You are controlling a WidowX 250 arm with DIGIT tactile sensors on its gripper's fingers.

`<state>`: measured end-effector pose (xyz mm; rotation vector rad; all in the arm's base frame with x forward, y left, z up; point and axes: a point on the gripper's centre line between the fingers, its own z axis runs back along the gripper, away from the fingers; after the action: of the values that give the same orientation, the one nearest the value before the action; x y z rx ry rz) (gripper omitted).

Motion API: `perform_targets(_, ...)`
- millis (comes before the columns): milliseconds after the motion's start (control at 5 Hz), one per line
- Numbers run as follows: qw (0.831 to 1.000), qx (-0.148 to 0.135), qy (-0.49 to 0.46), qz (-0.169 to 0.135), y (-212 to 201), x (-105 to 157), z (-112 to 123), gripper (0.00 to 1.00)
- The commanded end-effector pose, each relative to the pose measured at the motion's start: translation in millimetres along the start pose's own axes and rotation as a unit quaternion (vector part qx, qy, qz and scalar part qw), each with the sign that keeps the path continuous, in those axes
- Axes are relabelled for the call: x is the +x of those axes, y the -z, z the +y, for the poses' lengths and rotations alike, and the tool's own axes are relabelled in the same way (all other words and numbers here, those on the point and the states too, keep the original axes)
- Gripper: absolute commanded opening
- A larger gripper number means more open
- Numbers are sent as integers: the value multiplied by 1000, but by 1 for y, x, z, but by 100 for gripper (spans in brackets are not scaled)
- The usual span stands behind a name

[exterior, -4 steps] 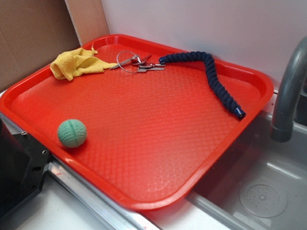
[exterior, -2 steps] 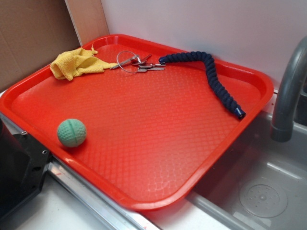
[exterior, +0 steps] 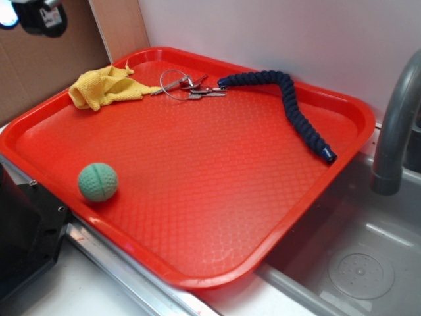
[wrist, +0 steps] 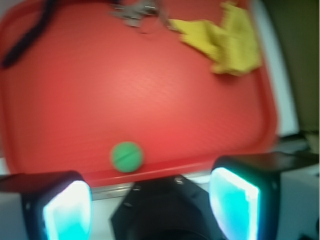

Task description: Grab the yellow cloth.

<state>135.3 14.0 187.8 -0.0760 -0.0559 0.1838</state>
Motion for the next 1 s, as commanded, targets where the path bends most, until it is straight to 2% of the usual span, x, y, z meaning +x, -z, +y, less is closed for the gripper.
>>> perform_targets(0, 1000, 0, 1, -5, -3, 4, 0, 100)
perform_targets(200, 1000, 0, 1, -5, -3, 4, 0, 100)
perform_targets(400, 992, 18, -122, -23, 28, 60, 38, 100)
perform_targets(600, 969, 40, -243, -36, 61, 90, 65, 100)
perform_targets(800, 928, 68, -358, -79, 80, 100, 92, 100)
